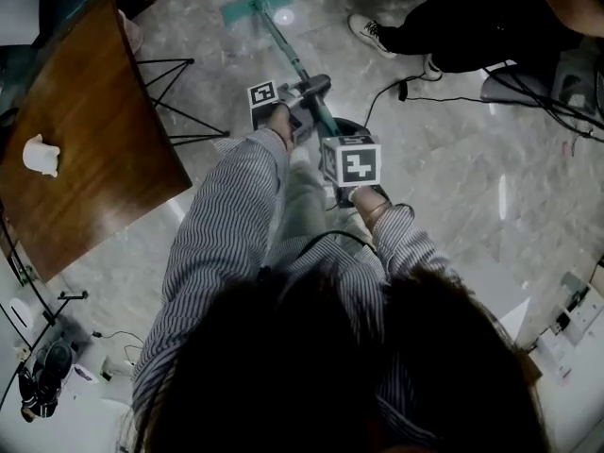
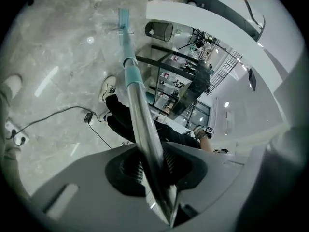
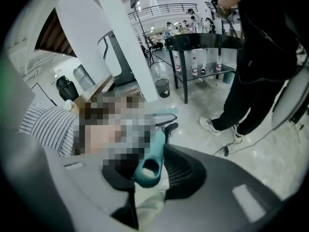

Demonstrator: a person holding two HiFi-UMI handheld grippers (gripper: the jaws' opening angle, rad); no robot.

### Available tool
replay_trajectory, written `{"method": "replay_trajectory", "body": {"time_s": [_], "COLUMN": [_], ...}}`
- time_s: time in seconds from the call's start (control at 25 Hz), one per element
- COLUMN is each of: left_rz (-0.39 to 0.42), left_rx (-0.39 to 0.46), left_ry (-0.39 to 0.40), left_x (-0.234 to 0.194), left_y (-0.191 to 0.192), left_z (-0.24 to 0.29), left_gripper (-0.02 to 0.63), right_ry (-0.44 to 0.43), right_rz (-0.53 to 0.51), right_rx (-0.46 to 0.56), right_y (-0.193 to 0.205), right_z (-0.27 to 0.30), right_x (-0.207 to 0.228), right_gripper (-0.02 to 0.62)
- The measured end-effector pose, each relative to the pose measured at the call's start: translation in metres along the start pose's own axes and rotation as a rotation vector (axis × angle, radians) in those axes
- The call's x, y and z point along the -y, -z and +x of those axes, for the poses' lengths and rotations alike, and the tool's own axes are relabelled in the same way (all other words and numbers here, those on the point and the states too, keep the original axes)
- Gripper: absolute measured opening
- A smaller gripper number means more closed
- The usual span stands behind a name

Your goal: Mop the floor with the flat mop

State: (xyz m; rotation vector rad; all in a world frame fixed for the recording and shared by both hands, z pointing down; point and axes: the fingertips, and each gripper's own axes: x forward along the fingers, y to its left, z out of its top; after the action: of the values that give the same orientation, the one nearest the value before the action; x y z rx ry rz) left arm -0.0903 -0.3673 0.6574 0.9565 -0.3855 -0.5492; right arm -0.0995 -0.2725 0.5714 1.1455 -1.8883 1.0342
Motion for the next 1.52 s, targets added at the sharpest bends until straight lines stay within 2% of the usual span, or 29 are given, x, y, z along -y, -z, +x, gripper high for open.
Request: {"method": "replay_trajectory", "body": {"time_s": [0.2, 0.28, 0.36, 0.48, 0.72, 0.88, 1.24, 1.52], "left_rz": [0.055, 0.074, 0.085, 0.085, 0.118, 0.121, 0.101, 0.085], "left_rx": [-0.092, -0.083, -0.027, 0.042, 0.03, 0.042, 0.059, 0.07], "left_ry": [-0.065, -0.07, -0.056, -0.033, -0.086, -0.089, -0.075, -0.034], "left_x": [0.035, 0.047, 0.058, 0.066, 0.053, 0.04, 0.007, -0.018], "left_y": [-0.053, -0.074, -0.097, -0.121, -0.125, -0.128, -0.083, 0.011], "left_z": [0.026, 0.036, 0.044, 0.047, 0.044, 0.042, 0.032, 0.029], "left_gripper": [0.089, 0.092, 0.092, 0.092, 0.087, 0.084, 0.086, 0.095], "right_ry": [0.008, 0.019, 0.034, 0.042, 0.045, 0.051, 0.017, -0.017], "right_rz": [-0.077, -0.089, -0.075, -0.053, -0.118, -0.124, -0.065, -0.066], "right_rx": [0.004, 0.011, 0.006, -0.009, -0.037, -0.043, -0.063, -0.028], "right_y": [-0.067, -0.092, -0.111, -0.123, -0.117, -0.108, -0.058, 0.008], "right_z": [0.036, 0.047, 0.06, 0.075, 0.081, 0.079, 0.051, -0.01], "right_x": [0.002, 0.005, 0.007, 0.005, 0.003, 0.006, 0.014, 0.039], "right_gripper": [0.112, 0.112, 0.11, 0.11, 0.11, 0.11, 0.11, 0.11]}}
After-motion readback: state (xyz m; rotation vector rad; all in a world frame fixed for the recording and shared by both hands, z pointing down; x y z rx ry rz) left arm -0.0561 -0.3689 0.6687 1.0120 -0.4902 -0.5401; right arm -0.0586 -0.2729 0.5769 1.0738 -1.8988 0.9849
